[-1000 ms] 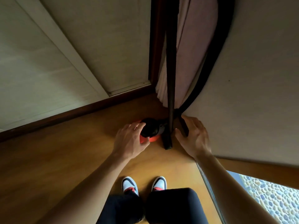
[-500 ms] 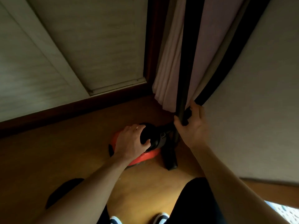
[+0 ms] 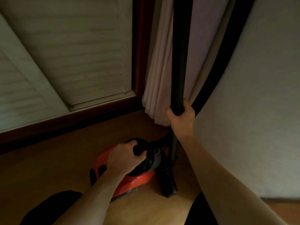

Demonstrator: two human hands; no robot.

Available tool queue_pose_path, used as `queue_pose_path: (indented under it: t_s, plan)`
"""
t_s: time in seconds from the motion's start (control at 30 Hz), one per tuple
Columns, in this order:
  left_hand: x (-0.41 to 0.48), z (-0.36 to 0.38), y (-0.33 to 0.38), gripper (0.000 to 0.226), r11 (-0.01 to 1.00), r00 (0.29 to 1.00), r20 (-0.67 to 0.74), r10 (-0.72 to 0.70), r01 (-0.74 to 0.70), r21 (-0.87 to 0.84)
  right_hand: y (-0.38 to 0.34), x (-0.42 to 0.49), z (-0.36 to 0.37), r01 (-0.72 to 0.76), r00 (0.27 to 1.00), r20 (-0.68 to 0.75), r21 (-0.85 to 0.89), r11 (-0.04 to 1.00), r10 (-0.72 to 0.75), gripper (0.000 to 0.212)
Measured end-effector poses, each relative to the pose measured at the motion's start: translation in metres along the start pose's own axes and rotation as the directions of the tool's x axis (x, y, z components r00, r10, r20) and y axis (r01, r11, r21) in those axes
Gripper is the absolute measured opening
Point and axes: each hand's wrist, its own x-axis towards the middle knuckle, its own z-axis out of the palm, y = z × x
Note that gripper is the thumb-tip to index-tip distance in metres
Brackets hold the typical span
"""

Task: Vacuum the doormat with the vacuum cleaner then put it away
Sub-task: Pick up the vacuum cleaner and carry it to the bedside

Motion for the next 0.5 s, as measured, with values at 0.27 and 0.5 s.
queue_pose_path:
  t_s: [0.27,0.5]
  plan:
    - [0.013,-0.009,0.0,0.035,0.97,0.948,0.285,-0.141,0.19,-0.152,-0.005,0.004,0.013,-0.069,0.996,-0.042,0.097,0.993,0.073,0.039]
    - [0.006,-0.028,-0.001,0.058,0.979,0.961,0.261,-0.096,0.138,-0.15,-0.024,-0.012,0.009,-0.048,0.993,-0.107,0.079,0.996,0.056,0.049]
